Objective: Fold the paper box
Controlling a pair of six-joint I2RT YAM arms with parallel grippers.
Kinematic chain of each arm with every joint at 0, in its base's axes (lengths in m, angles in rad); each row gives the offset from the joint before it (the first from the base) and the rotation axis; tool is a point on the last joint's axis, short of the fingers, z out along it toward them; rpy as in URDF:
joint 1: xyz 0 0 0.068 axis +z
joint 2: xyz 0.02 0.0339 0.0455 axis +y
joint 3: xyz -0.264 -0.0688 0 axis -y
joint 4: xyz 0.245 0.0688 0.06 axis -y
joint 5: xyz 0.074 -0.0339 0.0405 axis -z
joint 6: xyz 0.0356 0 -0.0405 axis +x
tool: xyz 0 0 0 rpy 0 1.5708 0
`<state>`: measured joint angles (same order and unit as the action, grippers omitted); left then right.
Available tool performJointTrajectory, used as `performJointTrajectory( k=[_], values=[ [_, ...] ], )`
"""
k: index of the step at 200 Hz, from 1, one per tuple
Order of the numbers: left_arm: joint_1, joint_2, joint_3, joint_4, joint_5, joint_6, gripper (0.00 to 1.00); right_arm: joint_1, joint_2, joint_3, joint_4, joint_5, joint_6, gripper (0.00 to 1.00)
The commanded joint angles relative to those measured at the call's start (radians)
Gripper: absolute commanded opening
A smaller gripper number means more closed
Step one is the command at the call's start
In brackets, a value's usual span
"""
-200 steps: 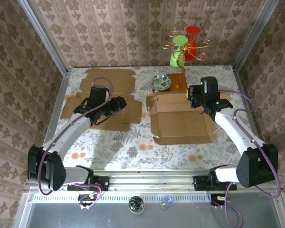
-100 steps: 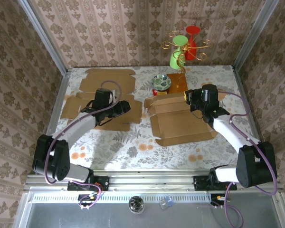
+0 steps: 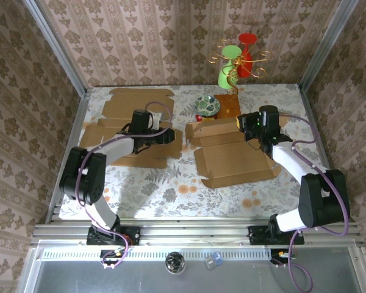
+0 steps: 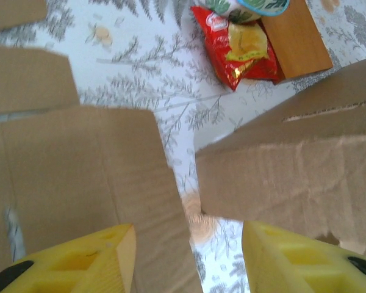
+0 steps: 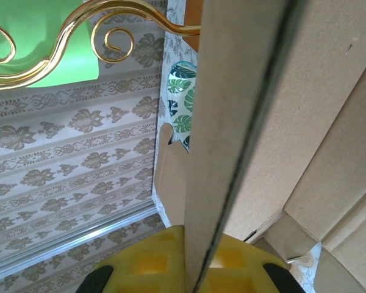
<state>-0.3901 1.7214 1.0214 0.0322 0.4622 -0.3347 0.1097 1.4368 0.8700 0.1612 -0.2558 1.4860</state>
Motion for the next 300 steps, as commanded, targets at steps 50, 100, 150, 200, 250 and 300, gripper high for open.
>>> performJointTrajectory(
  k=[50, 100, 150, 200, 250, 300],
  values=[
    [-0.014, 0.139, 0.185, 0.017, 0.125, 0.238, 0.53, -0.011, 0.081, 0.086, -0.112, -0.048, -0.007, 0.0],
    [-0.032, 0.185, 0.207, 0.029, 0.222, 0.331, 0.54, -0.013, 0.116, 0.114, -0.113, -0.052, -0.003, 0.0],
    [-0.061, 0.187, 0.224, -0.006, 0.237, 0.437, 0.52, -0.016, 0.145, 0.123, -0.102, -0.067, -0.007, 0.0],
    [-0.118, 0.175, 0.212, -0.006, 0.249, 0.474, 0.52, -0.016, 0.156, 0.138, -0.092, -0.074, -0.01, 0.0],
    [-0.146, 0.161, 0.21, 0.0, 0.23, 0.489, 0.46, -0.016, 0.16, 0.139, -0.075, -0.083, -0.012, 0.0],
    [-0.161, 0.133, 0.186, 0.013, 0.246, 0.493, 0.39, -0.016, 0.16, 0.141, -0.073, -0.092, -0.018, 0.0]
  ],
)
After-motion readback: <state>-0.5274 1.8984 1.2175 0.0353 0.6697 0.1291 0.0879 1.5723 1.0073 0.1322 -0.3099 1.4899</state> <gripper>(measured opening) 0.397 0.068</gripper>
